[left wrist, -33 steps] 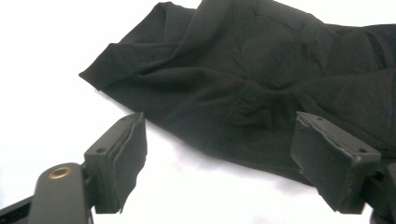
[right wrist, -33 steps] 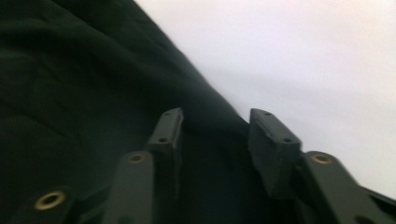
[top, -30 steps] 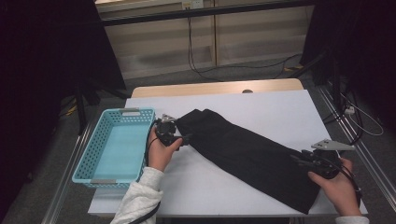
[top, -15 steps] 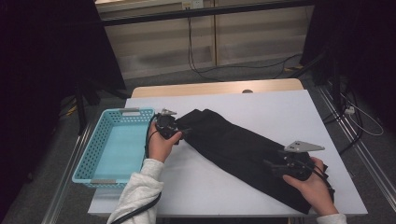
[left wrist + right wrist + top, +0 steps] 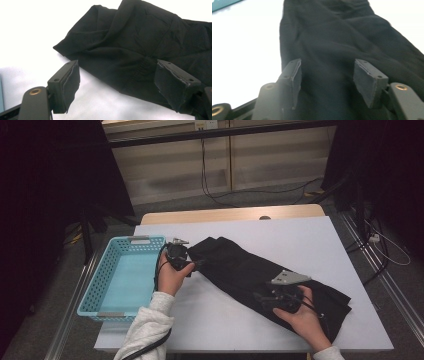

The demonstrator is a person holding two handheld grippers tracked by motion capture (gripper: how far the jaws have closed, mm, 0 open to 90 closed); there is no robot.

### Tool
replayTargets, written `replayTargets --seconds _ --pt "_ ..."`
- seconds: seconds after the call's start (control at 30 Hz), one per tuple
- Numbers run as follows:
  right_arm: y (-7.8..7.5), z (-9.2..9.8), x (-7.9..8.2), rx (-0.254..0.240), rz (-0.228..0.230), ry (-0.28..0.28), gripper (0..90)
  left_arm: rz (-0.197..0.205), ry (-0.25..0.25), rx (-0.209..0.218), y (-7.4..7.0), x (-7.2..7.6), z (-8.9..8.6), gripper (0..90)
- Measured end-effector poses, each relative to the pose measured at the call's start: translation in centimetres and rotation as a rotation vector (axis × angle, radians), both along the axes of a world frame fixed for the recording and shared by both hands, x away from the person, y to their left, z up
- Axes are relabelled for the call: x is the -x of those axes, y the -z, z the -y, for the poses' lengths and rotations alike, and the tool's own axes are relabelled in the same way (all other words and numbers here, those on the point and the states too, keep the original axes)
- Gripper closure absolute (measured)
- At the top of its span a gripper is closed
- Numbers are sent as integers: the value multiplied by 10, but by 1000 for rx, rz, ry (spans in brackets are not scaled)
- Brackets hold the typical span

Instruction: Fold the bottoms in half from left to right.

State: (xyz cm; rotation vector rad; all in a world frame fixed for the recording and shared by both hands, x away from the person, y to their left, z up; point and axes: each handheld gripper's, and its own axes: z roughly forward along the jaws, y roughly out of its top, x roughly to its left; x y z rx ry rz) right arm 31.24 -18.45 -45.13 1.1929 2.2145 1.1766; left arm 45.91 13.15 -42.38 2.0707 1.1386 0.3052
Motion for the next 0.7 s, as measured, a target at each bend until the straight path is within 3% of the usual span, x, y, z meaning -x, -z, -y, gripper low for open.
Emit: replayTargets --seconds 0.17,0.33,0.37,0.47,0.53,0.7 --pt "8 -27 -4 24 -5 -72 439 3 -5 4 2 1 4 216" --pt "15 -45 -6 107 -30 -100 478 -7 2 14 -2 2 0 230" --pt "16 -46 -6 110 -21 -97 507 -3 -3 16 -2 3 -1 234" --pt "16 -45 -7 111 -14 -100 736 5 -11 15 -5 3 -4 238" --pt "16 -42 -8 98 -21 -91 834 12 -19 18 -6 3 -4 242" --pt "15 -36 -7 71 -39 -101 862 11 -8 15 -10 -1 -6 264"
